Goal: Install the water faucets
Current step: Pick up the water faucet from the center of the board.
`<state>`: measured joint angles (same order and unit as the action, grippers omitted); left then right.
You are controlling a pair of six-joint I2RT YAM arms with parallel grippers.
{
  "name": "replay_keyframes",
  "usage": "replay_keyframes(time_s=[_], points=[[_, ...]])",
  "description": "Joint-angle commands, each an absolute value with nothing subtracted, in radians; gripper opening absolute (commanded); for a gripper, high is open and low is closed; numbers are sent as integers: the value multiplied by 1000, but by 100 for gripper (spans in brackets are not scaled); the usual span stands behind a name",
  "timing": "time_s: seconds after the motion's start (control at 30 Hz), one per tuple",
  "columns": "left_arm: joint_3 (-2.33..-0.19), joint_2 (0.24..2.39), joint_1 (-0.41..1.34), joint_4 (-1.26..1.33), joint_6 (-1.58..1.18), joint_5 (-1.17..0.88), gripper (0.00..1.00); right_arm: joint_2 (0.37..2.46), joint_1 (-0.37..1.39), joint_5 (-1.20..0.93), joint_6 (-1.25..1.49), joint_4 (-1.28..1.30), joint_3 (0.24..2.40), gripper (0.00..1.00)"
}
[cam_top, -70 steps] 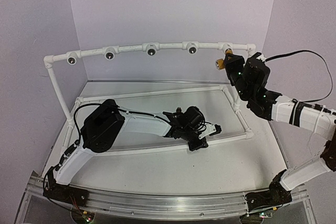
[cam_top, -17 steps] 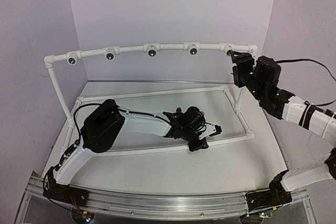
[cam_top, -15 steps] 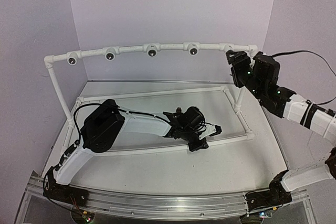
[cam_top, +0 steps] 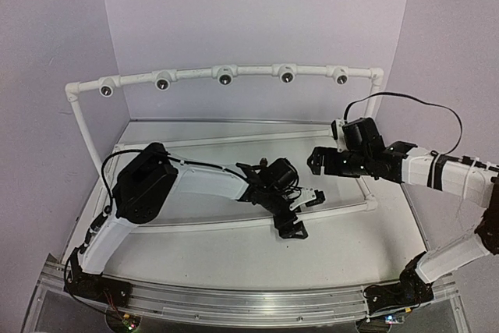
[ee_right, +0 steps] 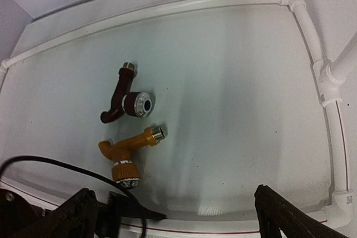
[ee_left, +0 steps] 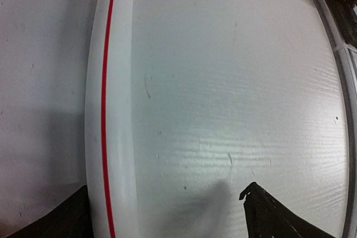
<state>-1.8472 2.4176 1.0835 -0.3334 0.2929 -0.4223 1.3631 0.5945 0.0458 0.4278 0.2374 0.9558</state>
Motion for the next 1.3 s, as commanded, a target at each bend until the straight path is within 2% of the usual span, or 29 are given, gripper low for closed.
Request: replay_keyframes(time_s=[0.0,0.23,0.33,0.47,0.6,0.73,0.87,0.93,1.07,1.2,1.23,1.27], points=[[-1663,2181,1062,-434,151,-524,94,1410,591,16,335,200,935,98],[-1295,1771,1024,-347,11,-516,94,1521,574,-133,339,101,909,98],[-1157,1595,993,-318,-75,-523,94,1636,620,-165,327,86,953,98],[-1057,1433,964,-276,-169,-511,94,1762,715,-120,302,78,1046,98],[-999,1314,949,-210,-281,-409,94,1853,760,-13,272,75,1103,98],[-995,1253,938,-196,-383,-297,94,1930,804,34,200,74,1162,92],[-995,1213,916,-205,-486,-203,95,1994,844,85,137,111,1221,74],[-977,1183,891,-201,-531,-177,95,1997,852,100,125,112,1213,61],[-948,1131,853,-195,-570,-157,96,1974,852,138,119,95,1191,28],[-942,1095,848,-180,-563,-151,97,1860,850,-13,169,48,1145,4],[-939,1085,849,-170,-556,-149,97,1820,848,-91,188,28,1126,0],[-933,1074,849,-152,-547,-151,97,1772,838,-174,214,5,1104,0]])
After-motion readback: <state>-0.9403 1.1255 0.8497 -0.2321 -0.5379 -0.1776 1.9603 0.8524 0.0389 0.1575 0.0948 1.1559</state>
